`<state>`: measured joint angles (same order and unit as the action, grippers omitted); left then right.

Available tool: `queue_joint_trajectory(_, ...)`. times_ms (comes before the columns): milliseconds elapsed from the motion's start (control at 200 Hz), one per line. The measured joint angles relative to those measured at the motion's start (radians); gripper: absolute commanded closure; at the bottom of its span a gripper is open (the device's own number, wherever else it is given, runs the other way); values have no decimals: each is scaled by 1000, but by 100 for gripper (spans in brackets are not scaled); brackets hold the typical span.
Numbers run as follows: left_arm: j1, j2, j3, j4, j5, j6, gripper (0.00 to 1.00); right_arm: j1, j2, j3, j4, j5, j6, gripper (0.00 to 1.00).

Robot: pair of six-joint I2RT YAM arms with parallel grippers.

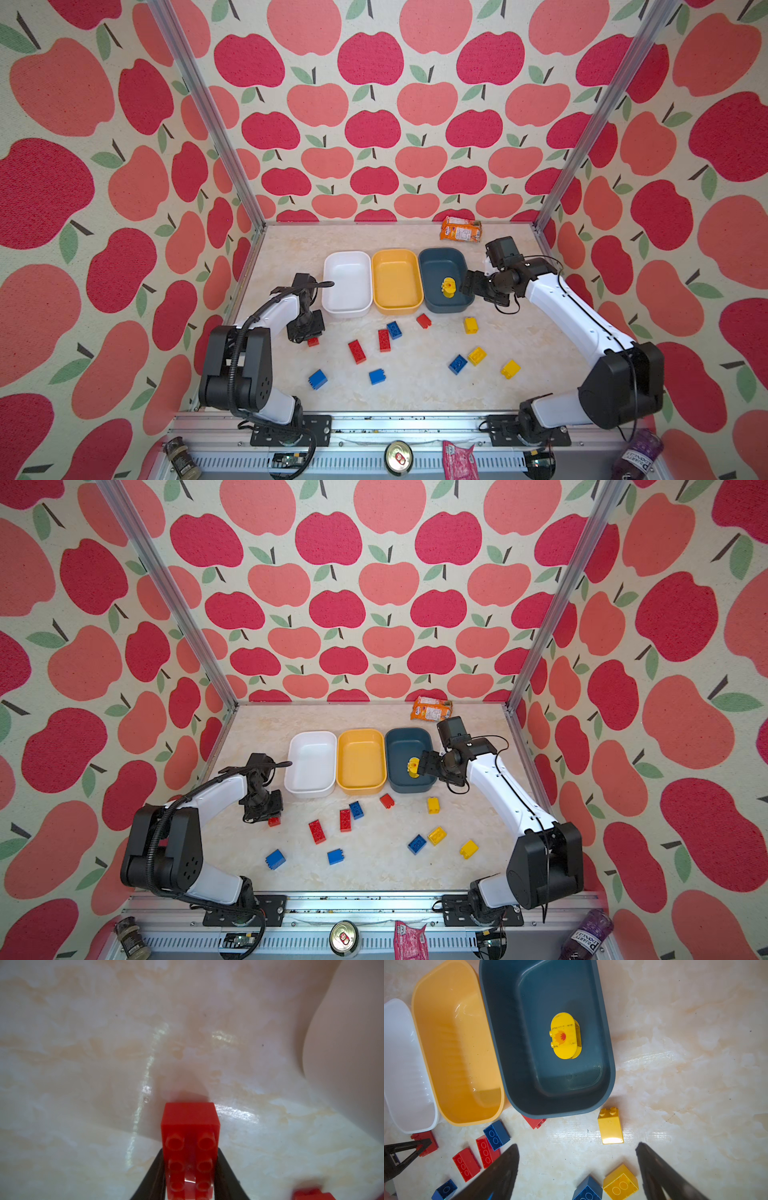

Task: Sort the legos into containers by color
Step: 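Lift the red brick with the left gripper and drop it into the white tray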

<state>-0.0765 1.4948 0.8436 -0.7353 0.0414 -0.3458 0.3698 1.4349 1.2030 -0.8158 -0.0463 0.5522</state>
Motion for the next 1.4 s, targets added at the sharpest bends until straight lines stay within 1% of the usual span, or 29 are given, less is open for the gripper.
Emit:
queue_joint_trajectory(100, 0, -55, -10, -3, 0, -3, 86, 0, -3, -25, 14, -9, 6, 4)
queue_joint_trajectory(300, -7, -200, -16, -27, -4, -9, 90, -4, -22, -58, 32, -23, 16, 3)
queue_joint_trajectory(465, -52, -315, -10, -53, -32, -26, 94, -4, -44, -74, 50, -33, 23, 3)
queue_joint_trajectory(605, -97, -378, 46, -69, -69, -30, 97, -4, -63, -97, 68, -43, 33, 3)
queue_joint_trajectory(770, -148, -388, 145, -69, -103, -30, 97, -3, -80, -105, 69, -46, 38, 2)
queue_joint_trajectory(885, -183, -370, 199, -61, -105, -30, 96, -3, -95, -108, 77, -46, 41, 3)
queue_joint_trajectory(1006, -206, -309, 239, -26, -93, -29, 96, -3, -105, -111, 90, -46, 45, 3)
queue_joint_trajectory(1266, -235, -61, 354, 75, -24, -21, 94, 3, -124, -130, 106, -49, 54, 2)
queue_joint_trajectory(1401, -238, 45, 370, 134, 13, -19, 92, 10, -149, -148, 113, -50, 64, 2)
